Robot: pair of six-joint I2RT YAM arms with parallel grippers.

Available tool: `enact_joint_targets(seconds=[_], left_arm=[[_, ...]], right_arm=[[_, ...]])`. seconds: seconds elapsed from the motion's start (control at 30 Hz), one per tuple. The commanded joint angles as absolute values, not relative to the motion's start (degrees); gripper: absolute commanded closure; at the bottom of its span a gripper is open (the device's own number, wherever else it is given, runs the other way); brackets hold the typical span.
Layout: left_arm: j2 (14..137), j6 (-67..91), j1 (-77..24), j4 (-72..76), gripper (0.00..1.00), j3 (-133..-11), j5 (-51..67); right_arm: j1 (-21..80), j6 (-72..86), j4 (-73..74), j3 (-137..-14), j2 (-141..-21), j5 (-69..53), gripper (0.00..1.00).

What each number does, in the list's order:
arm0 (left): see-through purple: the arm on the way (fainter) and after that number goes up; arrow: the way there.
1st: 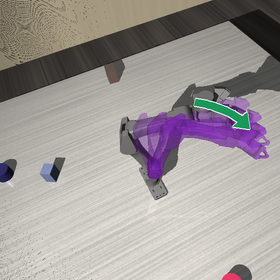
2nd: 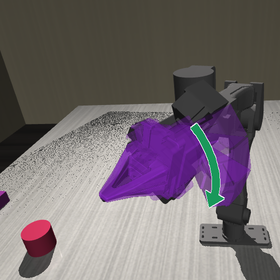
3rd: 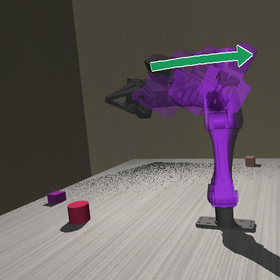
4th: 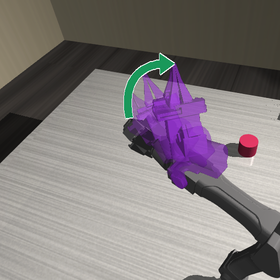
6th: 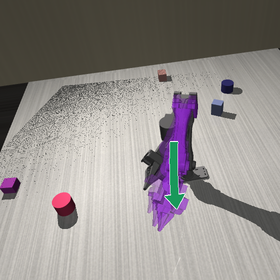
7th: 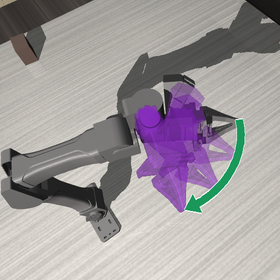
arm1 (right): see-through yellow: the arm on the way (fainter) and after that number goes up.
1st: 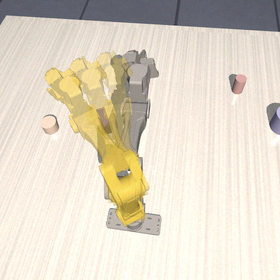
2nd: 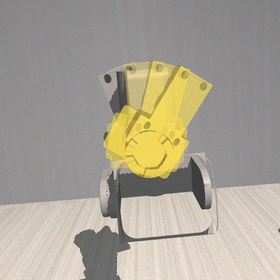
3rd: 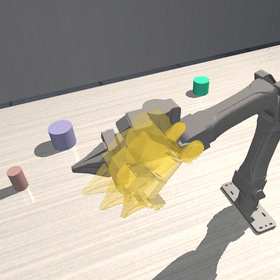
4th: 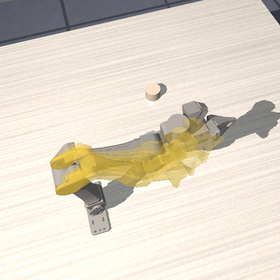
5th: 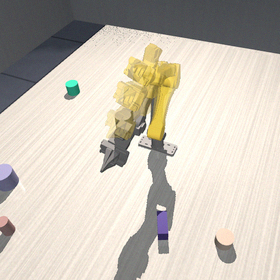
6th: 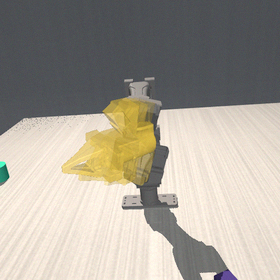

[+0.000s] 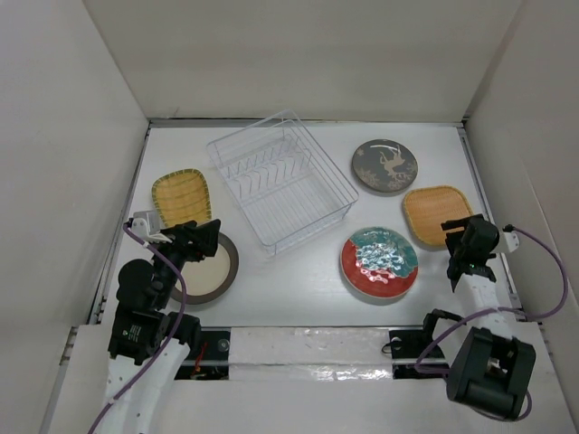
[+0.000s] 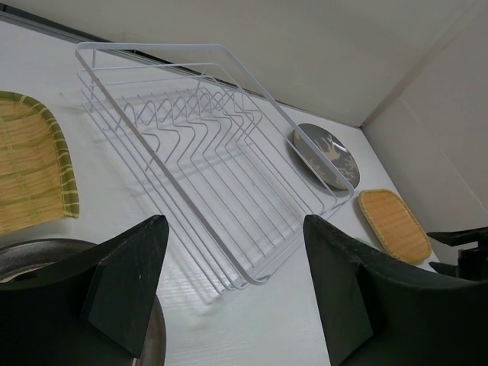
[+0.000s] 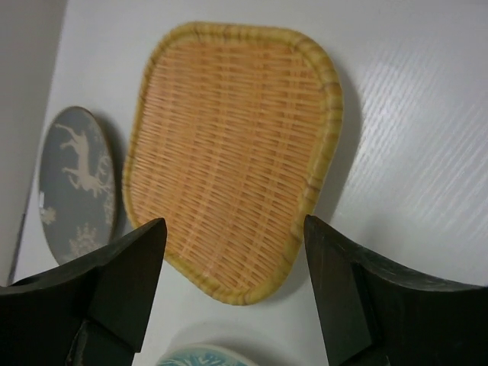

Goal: Load the plates into the dish rack

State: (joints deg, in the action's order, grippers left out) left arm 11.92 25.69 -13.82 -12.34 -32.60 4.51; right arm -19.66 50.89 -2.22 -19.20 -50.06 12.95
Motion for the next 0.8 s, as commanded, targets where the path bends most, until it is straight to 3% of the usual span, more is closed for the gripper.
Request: enact_joint_targets(seconds=[0.0, 0.33, 0.53, 0.63, 0.77], left_arm=[[11.6, 25.1, -14.2, -10.6, 0.32, -33.4, 5.0], [11.9, 25.2, -14.2, -10.8, 0.32, -33.6, 4.6], [12.4, 25.3, -14.2, -10.8, 0.32, -33.6, 4.2], [12.4, 25.3, -14.2, -10.5, 0.32, -33.3, 4.1], [12.6, 25.3, -14.2, -10.4, 0.32, -33.2, 4.1]], right_arm=[[-21.1, 53.0, -7.1, -20.7, -56.7, 6.6, 0.22], [-21.6, 59.0, -10.4, -21.6, -65.8, 3.0, 0.28], [-24.3, 63.4, -17.8, -21.4, -77.1, -4.7, 0.34], [-25.0, 66.5, -22.8, -19.6, -80.0, -5.6, 0.49], [-25.0, 67.5, -25.0, -17.6, -79.3, -4.7, 0.81]])
